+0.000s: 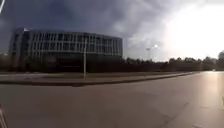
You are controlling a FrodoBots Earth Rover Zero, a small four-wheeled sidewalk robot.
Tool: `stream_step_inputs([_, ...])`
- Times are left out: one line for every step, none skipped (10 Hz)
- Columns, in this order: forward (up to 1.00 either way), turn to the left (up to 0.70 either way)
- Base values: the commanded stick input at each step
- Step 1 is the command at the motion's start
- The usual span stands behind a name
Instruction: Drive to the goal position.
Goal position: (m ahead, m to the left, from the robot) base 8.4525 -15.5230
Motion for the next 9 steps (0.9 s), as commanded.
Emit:
stream_step_inputs([0.70, 0.00])
stream_step_inputs([0.70, 0.00])
stream_step_inputs([0.70, -0.23])
stream_step_inputs([0.70, -0.22])
stream_step_inputs([0.70, -0.03])
stream_step_inputs([0.70, 0.00])
stream_step_inputs([0.70, 0.00])
stream_step_inputs([0.70, 0.00])
stream_step_inputs([0.70, 0.00])
